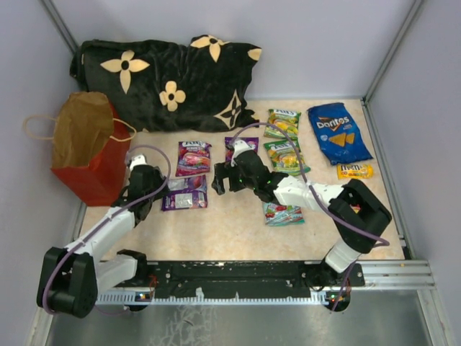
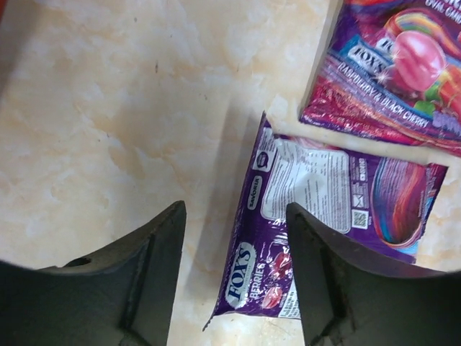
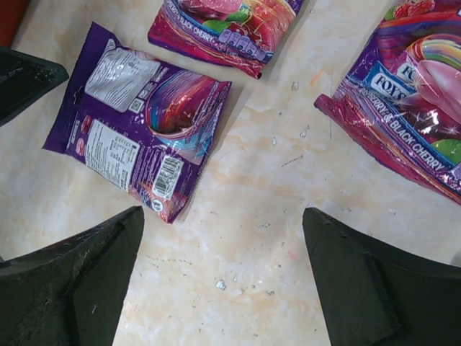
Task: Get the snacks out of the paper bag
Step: Pick up the snack from the center of the board.
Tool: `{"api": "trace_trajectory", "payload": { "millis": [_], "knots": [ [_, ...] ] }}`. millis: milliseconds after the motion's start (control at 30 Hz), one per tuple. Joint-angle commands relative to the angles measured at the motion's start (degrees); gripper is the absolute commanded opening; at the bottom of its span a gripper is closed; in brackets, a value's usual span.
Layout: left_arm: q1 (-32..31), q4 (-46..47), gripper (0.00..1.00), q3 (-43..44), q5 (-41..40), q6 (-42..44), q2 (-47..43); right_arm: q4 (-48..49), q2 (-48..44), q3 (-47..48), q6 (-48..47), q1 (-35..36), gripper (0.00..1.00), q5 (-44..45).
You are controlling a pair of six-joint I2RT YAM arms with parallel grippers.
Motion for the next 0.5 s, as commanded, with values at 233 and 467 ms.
{"api": "trace_trajectory", "payload": {
  "millis": [233, 467],
  "knots": [
    [7.13, 6.87, 0.40, -4.41, 13.70, -2.72, 6.20, 2.67, -8.47, -2.90, 0.78, 0.08, 0.92, -0.50],
    [8.02, 7.64, 0.27, -3.85, 19.04, -2.48, 9.68, 2.40, -9.36, -2.68, 0.53, 0.09, 0.92, -0.92]
  ]
}}
